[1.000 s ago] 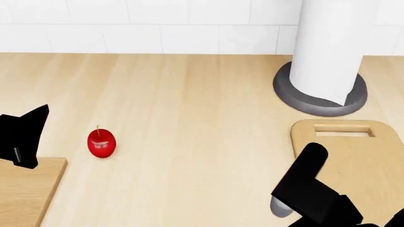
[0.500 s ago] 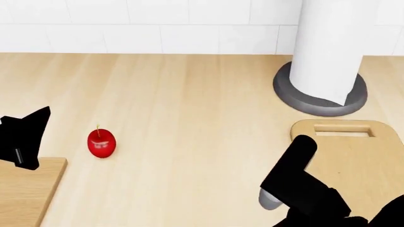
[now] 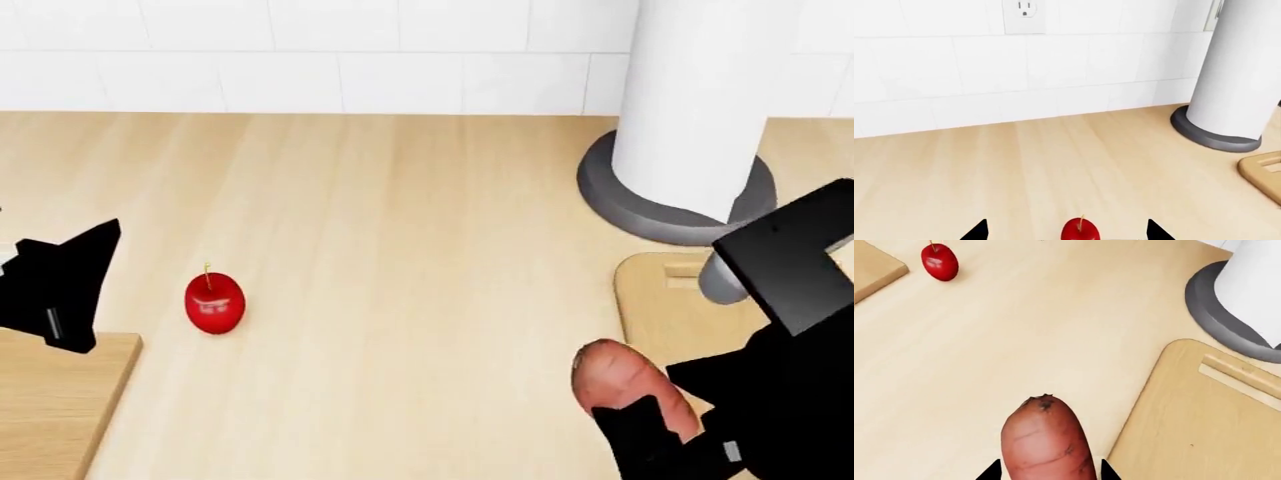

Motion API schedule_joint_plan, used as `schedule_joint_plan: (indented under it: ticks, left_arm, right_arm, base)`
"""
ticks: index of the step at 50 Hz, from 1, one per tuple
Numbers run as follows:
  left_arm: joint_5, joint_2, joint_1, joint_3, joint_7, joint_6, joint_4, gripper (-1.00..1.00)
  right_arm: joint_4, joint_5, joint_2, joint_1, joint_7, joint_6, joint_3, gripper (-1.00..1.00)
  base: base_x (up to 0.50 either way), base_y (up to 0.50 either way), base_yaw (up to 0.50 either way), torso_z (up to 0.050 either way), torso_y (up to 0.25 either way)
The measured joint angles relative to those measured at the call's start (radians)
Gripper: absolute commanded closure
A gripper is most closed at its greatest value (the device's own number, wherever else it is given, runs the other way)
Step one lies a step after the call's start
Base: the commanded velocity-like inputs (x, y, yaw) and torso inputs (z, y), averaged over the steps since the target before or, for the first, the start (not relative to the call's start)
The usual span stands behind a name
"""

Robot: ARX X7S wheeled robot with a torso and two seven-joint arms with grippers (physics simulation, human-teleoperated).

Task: Place the cherry and the sweet potato on separate cutting boards.

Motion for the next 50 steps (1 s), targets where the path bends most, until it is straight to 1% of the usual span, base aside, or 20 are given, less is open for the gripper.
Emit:
schedule_joint_plan:
  ticks: [8,16,29,50]
  left_arm:
    - [0.001,-0.002,-0.001,0.008,0.001,0.005,-0.001,-1.00]
    - [-0.005,-0.008,0.011,0.008,0.000,0.010,0.003,-1.00]
    - [-0.010,-0.018,0.025,0.006,0.001,0.020,0.004,-1.00]
    - [-0.013,-0.022,0.027,0.021,-0.002,0.032,0.002,-1.00]
  right_arm:
    - [0.090,-0.024,0.016,-0.028,0.098,-0.027,0.034,1.00]
    - [0.178,-0.101,0.002,-0.025,0.145,-0.075,0.013,1.00]
    - [0.283,-0.199,-0.035,-0.016,0.161,-0.127,-0.051,1.00]
    - [0.324,-0.224,-0.044,-0.044,0.150,-0.148,-0.087,1.00]
  base:
    - [0.00,0.00,0.00,0.000,0.000]
    - [0.00,0.00,0.00,0.000,0.000]
    - [0.00,0.00,0.00,0.000,0.000]
    - [0.00,0.00,0.00,0.000,0.000]
